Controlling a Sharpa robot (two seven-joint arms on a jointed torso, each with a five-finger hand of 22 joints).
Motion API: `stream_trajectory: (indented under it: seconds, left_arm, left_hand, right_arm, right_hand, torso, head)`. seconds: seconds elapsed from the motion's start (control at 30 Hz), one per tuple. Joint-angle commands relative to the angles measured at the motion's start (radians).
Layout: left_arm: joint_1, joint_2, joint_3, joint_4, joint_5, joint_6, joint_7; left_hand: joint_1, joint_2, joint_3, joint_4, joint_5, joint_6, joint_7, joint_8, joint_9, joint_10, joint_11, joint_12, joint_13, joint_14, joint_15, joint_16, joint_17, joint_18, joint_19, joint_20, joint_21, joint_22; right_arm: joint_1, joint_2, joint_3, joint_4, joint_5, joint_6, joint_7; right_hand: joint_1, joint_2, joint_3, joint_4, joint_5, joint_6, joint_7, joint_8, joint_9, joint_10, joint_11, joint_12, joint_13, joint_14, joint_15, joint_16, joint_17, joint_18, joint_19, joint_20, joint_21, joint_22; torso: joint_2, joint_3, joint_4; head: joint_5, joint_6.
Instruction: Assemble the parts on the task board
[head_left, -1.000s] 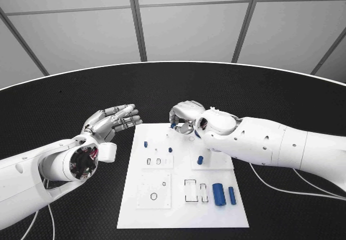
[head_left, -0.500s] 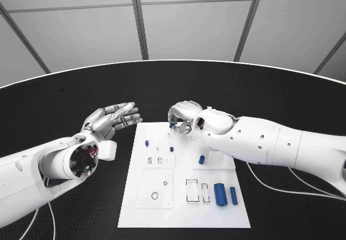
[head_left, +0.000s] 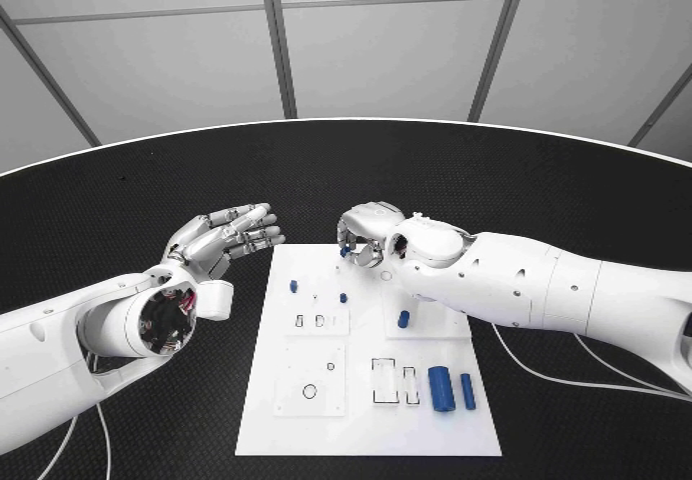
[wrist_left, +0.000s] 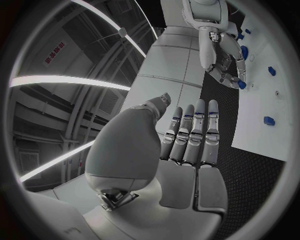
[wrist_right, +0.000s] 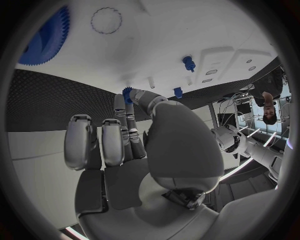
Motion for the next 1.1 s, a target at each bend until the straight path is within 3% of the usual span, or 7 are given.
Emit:
stream_trajectory:
  seconds: [0.03,0.43,0.77,1.1]
  left_arm:
    - [0.0,-0.001,0.0,0.0,0.0,0.0,0.0]
    - [0.002,0.0,0.0,-0.001,0.0,0.001,-0.001]
    - [0.003,0.001,0.0,-0.002,0.0,0.002,-0.002]
    - [0.003,0.002,0.0,-0.003,0.0,0.002,-0.003]
  left_hand:
    - [-0.008,-0.002,0.005,0.0,0.002,-0.005,0.038,-0.003,-0.001,-0.001,0.005,-0.006,-0.001,-0.003,0.005,-0.005,0.002,0.02,0.003,-0.001,0.003,-0.001]
    - [-0.008,-0.002,0.005,0.0,0.002,-0.005,0.038,-0.003,-0.001,-0.001,0.005,-0.006,-0.001,-0.003,0.005,-0.005,0.002,0.02,0.003,-0.001,0.003,-0.001]
    - [-0.008,-0.002,0.005,0.0,0.002,-0.005,0.038,-0.003,-0.001,-0.001,0.005,-0.006,-0.001,-0.003,0.005,-0.005,0.002,0.02,0.003,-0.001,0.003,-0.001]
    - [-0.009,-0.003,0.006,-0.001,0.002,-0.005,0.038,-0.004,-0.001,-0.002,0.005,-0.008,-0.001,-0.004,0.005,-0.007,0.002,0.02,0.003,-0.001,0.003,-0.002]
  right_arm:
    - [0.0,0.003,0.0,-0.002,0.0,-0.001,-0.003]
    - [0.0,0.011,0.0,-0.002,0.0,-0.023,-0.025]
    - [0.0,0.013,0.0,-0.002,0.0,0.001,-0.026]
    - [0.001,0.015,0.0,-0.006,0.0,0.037,-0.02]
  right_hand:
    - [-0.008,0.002,0.0,-0.001,0.006,0.007,0.003,0.008,0.056,0.007,-0.001,-0.001,0.001,0.059,-0.008,0.003,-0.001,-0.017,0.009,-0.007,0.003,0.0]
    - [-0.013,0.004,0.002,0.0,0.006,-0.002,0.005,0.006,0.061,0.003,0.001,-0.006,0.001,0.059,-0.007,0.003,-0.002,-0.016,0.008,-0.006,0.002,-0.001]
    - [-0.027,-0.003,0.007,0.003,-0.01,-0.028,0.015,-0.007,0.068,-0.021,0.011,-0.024,-0.003,0.056,0.001,0.001,-0.01,-0.015,0.004,0.0,-0.003,-0.005]
    - [-0.051,-0.036,0.022,0.014,-0.029,-0.087,0.036,-0.057,0.061,-0.068,0.033,-0.061,-0.018,0.052,0.02,-0.003,-0.021,-0.012,-0.004,0.016,-0.014,-0.014]
  torso:
    - [0.001,-0.0005,0.0001]
    - [0.003,0.0005,0.001]
    - [0.004,0.0013,0.0004]
    - [0.005,0.0006,0.0005]
  head:
    - [0.001,0.0]
    - [0.0,-0.002]
    - [0.003,-0.003]
    - [0.003,-0.003]
